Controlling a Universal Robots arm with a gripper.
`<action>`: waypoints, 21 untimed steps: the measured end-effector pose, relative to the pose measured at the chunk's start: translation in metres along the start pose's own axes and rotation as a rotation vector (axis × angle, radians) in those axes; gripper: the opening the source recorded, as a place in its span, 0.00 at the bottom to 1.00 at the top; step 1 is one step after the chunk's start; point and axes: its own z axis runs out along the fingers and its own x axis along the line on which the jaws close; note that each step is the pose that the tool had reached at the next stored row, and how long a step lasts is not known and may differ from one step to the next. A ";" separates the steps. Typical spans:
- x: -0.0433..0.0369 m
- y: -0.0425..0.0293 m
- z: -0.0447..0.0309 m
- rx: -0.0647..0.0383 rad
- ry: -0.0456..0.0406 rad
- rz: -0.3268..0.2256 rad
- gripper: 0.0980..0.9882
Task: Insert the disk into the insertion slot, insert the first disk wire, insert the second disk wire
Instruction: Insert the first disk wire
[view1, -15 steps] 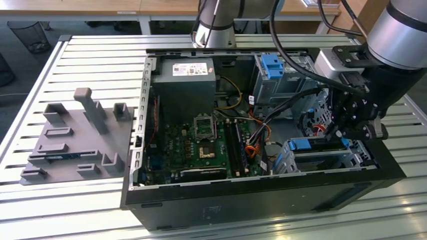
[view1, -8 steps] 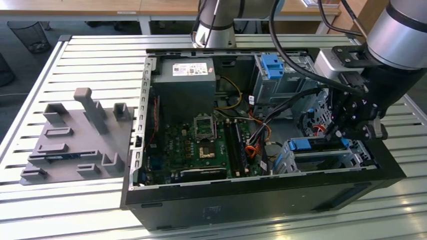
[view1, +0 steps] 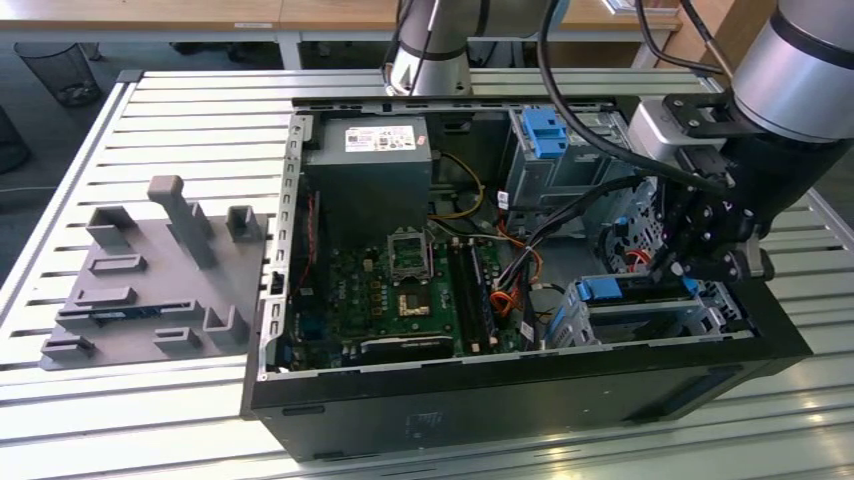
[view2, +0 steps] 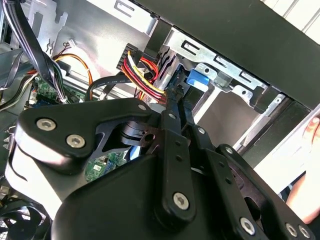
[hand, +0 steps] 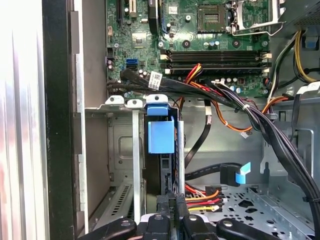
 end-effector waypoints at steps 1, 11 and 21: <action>0.0000 0.0000 0.0003 0.000 0.0000 0.000 0.08; 0.0000 0.0001 0.0019 0.000 -0.0001 0.000 0.08; 0.0000 -0.0003 -0.0048 -0.001 0.0002 0.000 0.16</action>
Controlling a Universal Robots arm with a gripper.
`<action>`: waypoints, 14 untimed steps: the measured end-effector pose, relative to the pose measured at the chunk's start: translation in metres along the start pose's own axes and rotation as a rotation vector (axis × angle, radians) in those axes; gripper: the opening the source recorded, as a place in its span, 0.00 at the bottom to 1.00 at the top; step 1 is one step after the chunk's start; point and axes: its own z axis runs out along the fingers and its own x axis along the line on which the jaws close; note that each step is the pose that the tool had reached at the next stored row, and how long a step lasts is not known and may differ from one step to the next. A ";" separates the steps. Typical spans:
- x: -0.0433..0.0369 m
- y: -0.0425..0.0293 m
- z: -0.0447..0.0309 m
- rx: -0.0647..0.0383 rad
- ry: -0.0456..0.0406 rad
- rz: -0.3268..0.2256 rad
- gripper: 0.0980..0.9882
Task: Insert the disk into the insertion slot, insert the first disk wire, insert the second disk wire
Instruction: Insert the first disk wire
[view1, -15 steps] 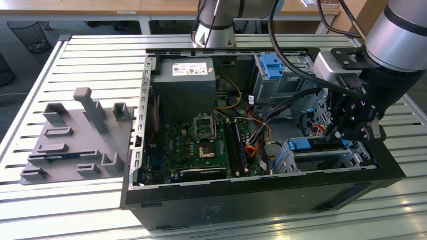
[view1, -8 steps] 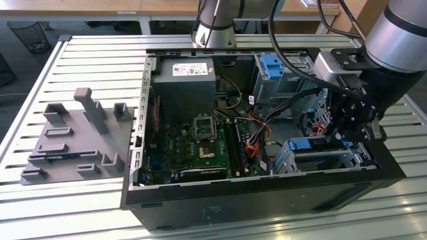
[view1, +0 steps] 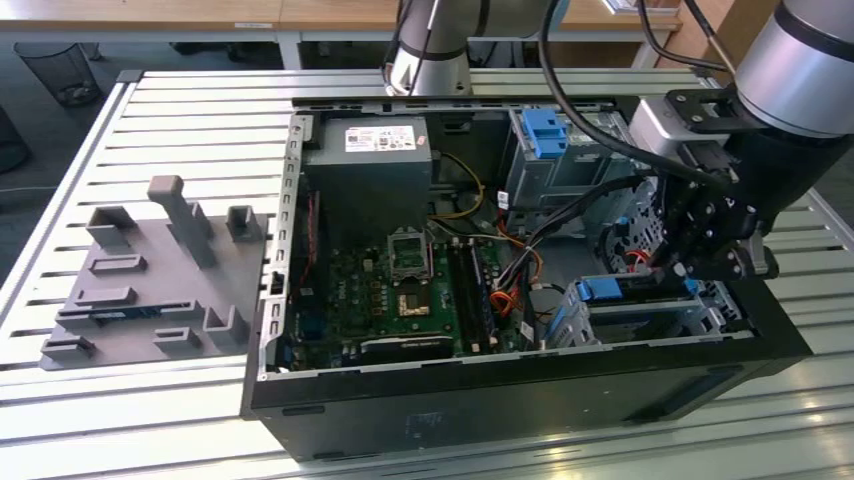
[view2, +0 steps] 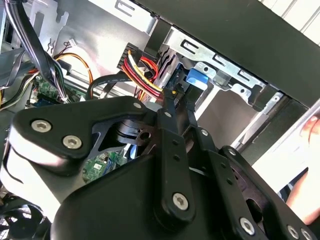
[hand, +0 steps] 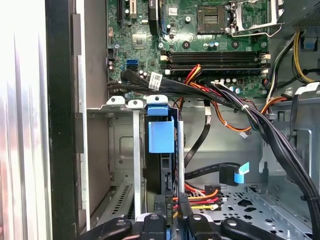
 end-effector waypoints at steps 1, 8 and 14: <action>0.0000 -0.0001 -0.0014 -0.001 0.0002 0.000 0.16; 0.0000 -0.0004 -0.0056 -0.013 0.0008 0.000 0.15; 0.0000 -0.0005 -0.0070 -0.018 0.0009 0.000 0.01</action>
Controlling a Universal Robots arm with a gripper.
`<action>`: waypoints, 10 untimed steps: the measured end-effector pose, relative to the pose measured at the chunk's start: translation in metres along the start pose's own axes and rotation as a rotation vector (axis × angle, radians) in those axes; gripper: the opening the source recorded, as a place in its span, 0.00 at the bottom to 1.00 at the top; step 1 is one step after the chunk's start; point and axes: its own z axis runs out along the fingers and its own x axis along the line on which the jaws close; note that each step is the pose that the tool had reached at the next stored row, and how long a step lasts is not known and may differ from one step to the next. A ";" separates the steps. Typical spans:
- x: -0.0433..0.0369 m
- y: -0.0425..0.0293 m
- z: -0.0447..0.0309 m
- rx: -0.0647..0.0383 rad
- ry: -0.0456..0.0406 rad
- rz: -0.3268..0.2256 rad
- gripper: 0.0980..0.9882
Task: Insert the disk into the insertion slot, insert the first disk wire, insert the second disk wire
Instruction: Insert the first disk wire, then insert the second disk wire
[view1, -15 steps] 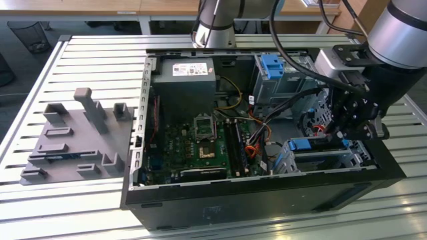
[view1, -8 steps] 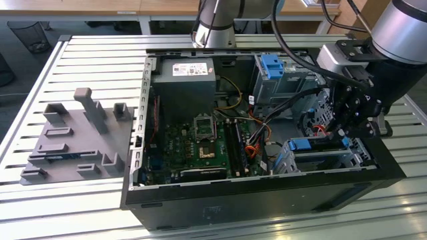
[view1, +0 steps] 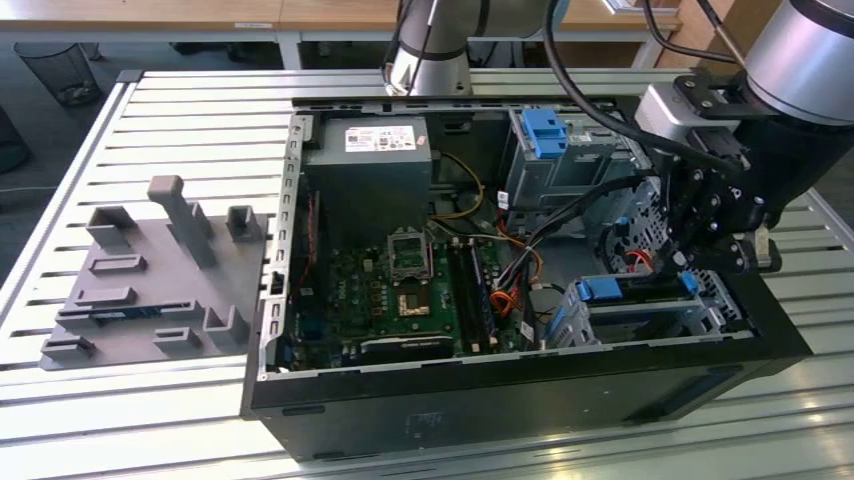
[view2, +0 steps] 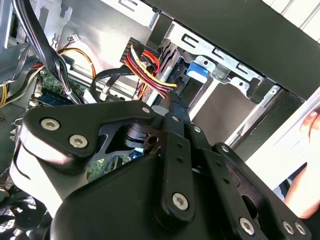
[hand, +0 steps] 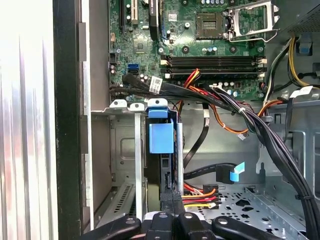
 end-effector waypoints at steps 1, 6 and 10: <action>0.0000 0.0000 -0.0001 0.000 -0.0001 0.000 0.01; 0.0000 -0.0001 -0.0023 0.000 0.0002 0.000 0.01; 0.0000 -0.0001 -0.0038 0.000 0.0001 0.000 0.01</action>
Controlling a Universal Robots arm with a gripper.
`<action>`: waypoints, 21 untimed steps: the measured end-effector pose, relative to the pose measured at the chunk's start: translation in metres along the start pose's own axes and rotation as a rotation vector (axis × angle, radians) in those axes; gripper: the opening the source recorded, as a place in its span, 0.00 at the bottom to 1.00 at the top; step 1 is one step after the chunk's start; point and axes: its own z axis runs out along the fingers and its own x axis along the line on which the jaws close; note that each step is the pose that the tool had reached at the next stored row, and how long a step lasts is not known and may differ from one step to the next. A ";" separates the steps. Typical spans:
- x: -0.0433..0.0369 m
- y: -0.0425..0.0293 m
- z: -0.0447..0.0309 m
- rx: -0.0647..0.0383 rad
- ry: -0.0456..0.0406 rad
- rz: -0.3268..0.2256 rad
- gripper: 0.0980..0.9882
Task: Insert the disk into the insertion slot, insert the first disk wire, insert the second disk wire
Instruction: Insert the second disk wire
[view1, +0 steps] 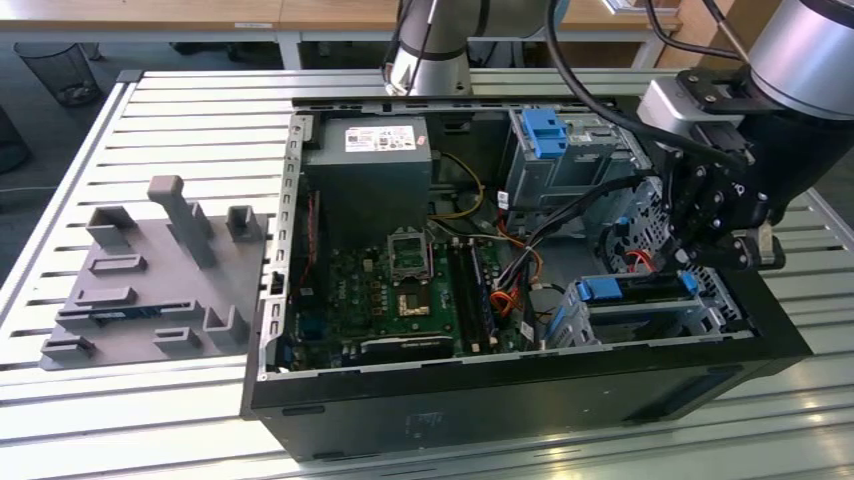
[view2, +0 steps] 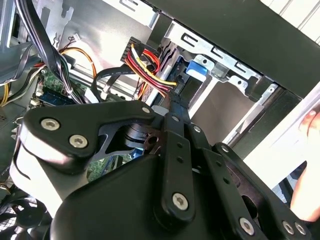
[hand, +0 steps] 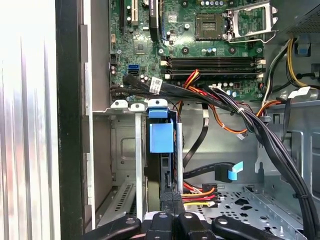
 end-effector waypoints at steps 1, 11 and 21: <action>0.0000 0.0000 -0.0001 0.000 -0.0003 0.000 0.01; 0.0001 0.0012 -0.0018 0.000 0.0002 0.000 0.01; 0.0004 0.0123 -0.0025 0.000 -0.0001 0.000 0.01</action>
